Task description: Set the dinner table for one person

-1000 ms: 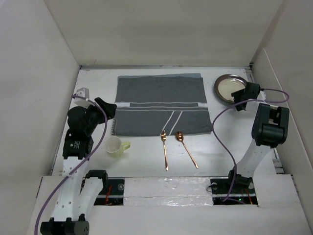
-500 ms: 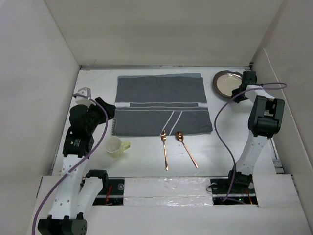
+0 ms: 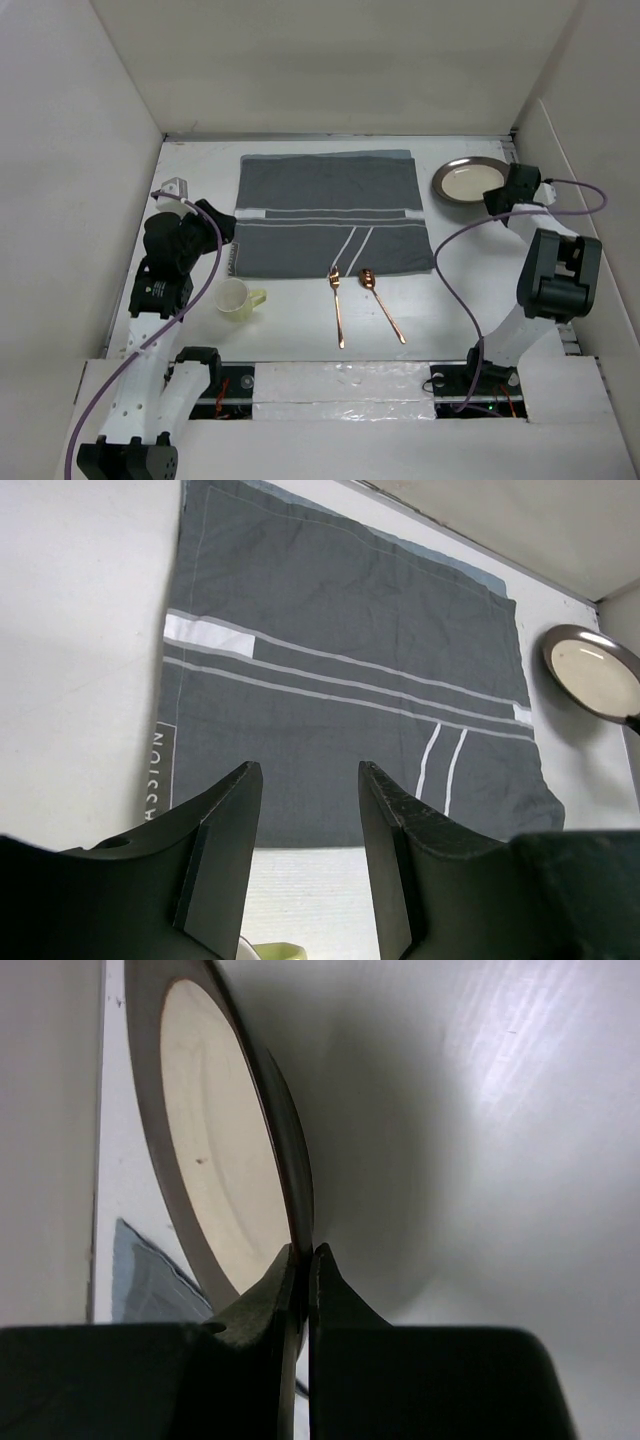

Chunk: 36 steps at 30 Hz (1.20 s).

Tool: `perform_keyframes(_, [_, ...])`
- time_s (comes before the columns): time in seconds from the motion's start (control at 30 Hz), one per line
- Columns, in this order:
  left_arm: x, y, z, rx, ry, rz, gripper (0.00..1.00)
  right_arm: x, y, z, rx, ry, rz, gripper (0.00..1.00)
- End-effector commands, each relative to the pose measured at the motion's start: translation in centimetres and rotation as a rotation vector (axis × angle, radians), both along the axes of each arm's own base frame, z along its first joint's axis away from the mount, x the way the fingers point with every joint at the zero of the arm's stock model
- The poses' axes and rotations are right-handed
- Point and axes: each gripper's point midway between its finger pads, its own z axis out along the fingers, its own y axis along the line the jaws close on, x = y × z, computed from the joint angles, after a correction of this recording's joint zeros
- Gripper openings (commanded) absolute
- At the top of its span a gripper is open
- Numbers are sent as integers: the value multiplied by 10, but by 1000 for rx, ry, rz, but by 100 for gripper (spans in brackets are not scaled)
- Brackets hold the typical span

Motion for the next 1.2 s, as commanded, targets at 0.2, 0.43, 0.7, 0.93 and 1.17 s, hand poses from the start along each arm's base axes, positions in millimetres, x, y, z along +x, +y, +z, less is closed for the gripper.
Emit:
perform_keyframes(0.2, [5, -7, 15, 3, -56, -42, 40, -29, 35, 189, -221, -655, 271, 0])
perform_keyframes(0.43, [9, -5, 5, -9, -34, -52, 42, -47, 151, 208, -115, -794, 711, 0])
perform_keyframes(0.7, [11, 1, 3, -5, -32, -25, 43, -39, 297, 182, 107, -835, 1070, 0])
perform_keyframes(0.93, [10, 3, 2, 3, -32, -19, 43, -23, 358, 162, 206, -798, 1160, 0])
perform_keyframes(1.17, [10, 2, 2, 3, -31, -23, 44, -3, 381, 131, 226, -717, 1147, 0])
